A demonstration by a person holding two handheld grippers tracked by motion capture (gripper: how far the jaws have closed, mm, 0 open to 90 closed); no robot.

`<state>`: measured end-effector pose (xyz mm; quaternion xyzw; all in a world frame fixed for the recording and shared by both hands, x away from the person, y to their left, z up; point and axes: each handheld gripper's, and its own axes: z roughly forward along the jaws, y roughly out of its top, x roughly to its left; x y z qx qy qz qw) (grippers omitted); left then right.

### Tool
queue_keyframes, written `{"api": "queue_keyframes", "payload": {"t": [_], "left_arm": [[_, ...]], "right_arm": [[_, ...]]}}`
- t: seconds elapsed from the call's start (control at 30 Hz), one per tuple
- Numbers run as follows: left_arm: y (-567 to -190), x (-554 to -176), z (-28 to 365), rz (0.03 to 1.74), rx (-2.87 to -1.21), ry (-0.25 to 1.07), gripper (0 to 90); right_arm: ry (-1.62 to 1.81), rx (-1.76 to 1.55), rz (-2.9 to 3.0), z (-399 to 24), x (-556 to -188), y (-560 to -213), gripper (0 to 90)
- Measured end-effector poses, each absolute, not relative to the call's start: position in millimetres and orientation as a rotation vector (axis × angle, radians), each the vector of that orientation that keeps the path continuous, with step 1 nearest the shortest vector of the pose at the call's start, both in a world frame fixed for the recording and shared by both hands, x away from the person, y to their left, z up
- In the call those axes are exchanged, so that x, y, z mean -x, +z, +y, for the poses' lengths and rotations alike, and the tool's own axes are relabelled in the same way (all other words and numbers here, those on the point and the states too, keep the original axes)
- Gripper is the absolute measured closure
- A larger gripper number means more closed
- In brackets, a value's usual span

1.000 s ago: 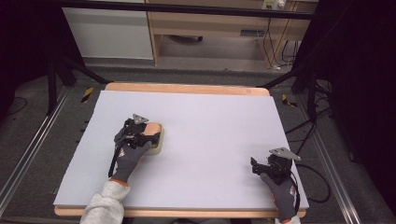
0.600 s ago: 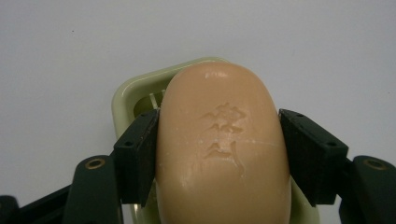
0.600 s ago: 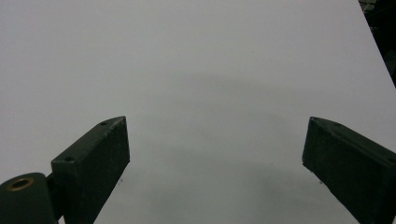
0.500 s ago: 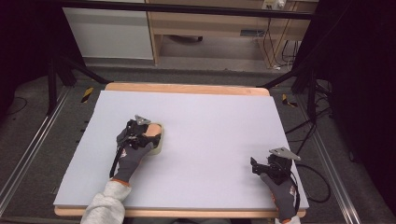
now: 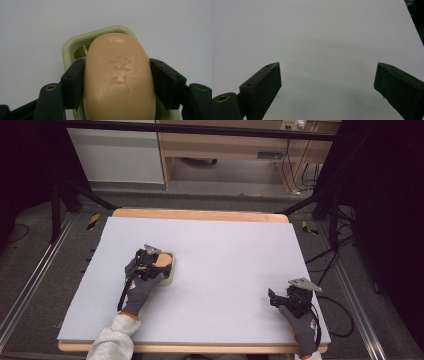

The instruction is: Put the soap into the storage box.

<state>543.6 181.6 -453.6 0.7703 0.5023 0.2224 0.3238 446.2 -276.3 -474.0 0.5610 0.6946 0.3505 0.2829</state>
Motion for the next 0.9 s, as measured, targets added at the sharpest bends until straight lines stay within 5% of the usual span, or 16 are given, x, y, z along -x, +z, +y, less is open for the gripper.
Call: {"api": "queue_keyframes", "payload": {"t": [0.9], "left_arm": [[-445.4, -538.5, 186.1, 1.289, -1.993, 0.552, 24.8]], "right_arm": [[0.942, -1.504, 1.857, -275.9, -445.7, -473.8, 7.5]]}}
